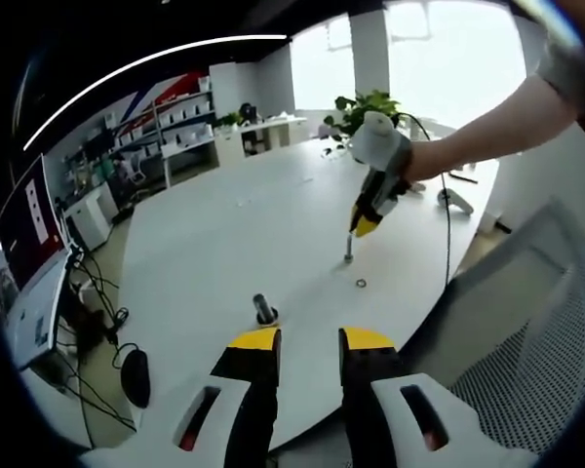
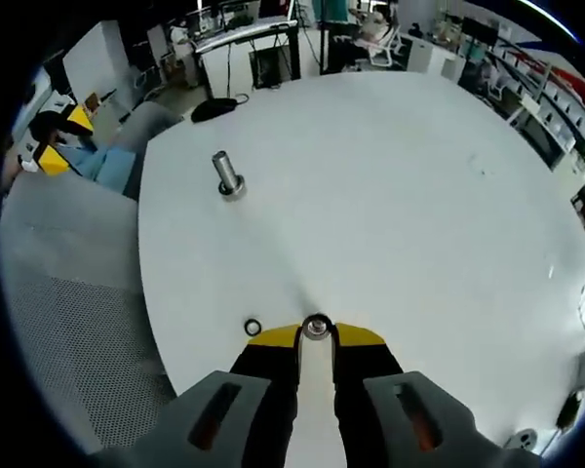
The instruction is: Place the washer onto the threaded stud by aligning its center hole with the stud, sliding it down to the base, and recovering from edge contact or off-axis alignment until the washer reaches the visible bottom stop.
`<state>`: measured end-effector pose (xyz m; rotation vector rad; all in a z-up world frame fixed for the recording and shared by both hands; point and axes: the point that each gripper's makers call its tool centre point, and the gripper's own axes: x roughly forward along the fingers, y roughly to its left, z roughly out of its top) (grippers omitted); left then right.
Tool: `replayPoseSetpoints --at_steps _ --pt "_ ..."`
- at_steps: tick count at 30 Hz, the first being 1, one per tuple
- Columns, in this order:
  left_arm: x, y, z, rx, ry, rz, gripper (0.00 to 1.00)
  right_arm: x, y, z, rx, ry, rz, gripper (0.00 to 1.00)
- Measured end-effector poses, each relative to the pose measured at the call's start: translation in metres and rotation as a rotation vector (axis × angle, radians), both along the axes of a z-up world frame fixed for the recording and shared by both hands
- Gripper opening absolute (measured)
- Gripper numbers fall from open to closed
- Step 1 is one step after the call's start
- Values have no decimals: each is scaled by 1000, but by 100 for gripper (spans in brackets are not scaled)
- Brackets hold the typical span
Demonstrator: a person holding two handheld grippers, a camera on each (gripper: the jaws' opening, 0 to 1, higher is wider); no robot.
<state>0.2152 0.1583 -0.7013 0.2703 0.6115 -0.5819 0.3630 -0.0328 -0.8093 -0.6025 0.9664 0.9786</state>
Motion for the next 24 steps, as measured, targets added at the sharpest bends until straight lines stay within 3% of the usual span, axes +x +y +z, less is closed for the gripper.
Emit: replayPoseSetpoints --at_steps 24 --pt "0 2 -5 21 16 3 22 4 1 -17 -54 22 48 14"
